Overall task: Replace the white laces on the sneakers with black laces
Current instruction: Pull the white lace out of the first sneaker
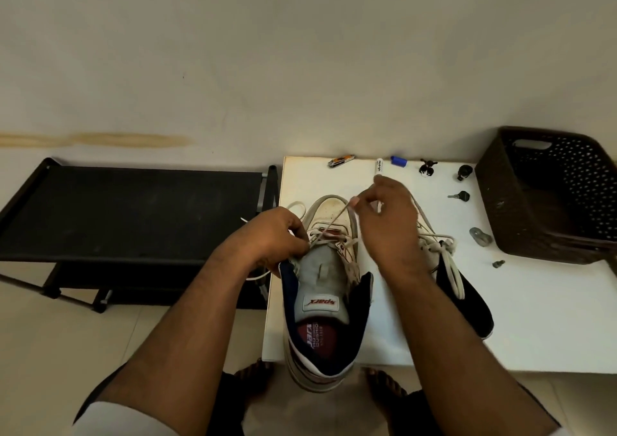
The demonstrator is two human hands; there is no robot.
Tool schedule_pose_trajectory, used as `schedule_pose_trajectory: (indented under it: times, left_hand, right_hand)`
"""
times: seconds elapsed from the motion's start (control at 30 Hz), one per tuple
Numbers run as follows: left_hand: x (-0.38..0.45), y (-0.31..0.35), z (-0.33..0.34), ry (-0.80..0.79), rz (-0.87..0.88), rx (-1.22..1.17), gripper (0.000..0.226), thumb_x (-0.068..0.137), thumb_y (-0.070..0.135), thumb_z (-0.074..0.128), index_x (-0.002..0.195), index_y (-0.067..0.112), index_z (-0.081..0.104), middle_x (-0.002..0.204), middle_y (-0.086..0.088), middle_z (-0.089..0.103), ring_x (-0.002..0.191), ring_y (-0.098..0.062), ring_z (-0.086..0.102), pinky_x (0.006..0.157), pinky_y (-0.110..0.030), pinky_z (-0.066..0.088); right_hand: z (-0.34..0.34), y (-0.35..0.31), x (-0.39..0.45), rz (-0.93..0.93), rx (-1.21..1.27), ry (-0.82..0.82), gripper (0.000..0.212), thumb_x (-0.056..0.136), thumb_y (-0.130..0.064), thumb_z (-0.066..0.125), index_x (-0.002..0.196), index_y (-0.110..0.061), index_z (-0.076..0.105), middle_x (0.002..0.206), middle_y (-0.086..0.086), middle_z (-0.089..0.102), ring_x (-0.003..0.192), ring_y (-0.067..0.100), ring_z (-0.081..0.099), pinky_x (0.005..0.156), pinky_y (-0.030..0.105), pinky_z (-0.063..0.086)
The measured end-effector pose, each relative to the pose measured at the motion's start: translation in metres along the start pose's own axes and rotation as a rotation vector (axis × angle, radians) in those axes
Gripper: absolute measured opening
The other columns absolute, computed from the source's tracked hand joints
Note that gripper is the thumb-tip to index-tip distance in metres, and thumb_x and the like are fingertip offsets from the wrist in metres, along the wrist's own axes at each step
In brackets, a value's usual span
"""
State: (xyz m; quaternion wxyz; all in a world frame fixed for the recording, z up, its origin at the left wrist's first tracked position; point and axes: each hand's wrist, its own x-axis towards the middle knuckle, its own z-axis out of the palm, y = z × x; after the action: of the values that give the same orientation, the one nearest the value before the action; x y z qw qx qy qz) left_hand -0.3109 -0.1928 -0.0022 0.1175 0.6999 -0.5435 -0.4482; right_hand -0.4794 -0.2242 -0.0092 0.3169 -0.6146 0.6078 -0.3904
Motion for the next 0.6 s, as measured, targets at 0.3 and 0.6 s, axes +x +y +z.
schedule_pose_trajectory:
  times: [0.3,0.6]
  left_hand:
    - [0.000,0.000,0.002,0.010,0.000,-0.005,0.012,0.087,0.009,0.065,0.096,0.013,0.071,0.087,-0.004,0.070,0.068,-0.011,0.070,0.055,-0.022,0.056]
    - [-0.005,0.005,-0.001,-0.038,-0.042,-0.006,0.011,0.087,0.011,0.065,0.098,0.012,0.067,0.082,-0.007,0.069,0.044,-0.006,0.061,0.043,-0.018,0.047]
  right_hand:
    - [0.007,-0.002,-0.009,-0.185,-0.631,-0.472,0.030,0.082,-0.031,0.071,0.112,-0.030,0.068,0.153,0.000,0.030,0.144,0.025,0.017,0.117,0.045,0.017]
    - [0.014,-0.004,-0.011,-0.016,-0.261,-0.482,0.006,0.084,-0.017,0.068,0.083,-0.016,0.074,0.149,-0.006,0.041,0.134,0.015,0.040,0.106,0.030,0.034]
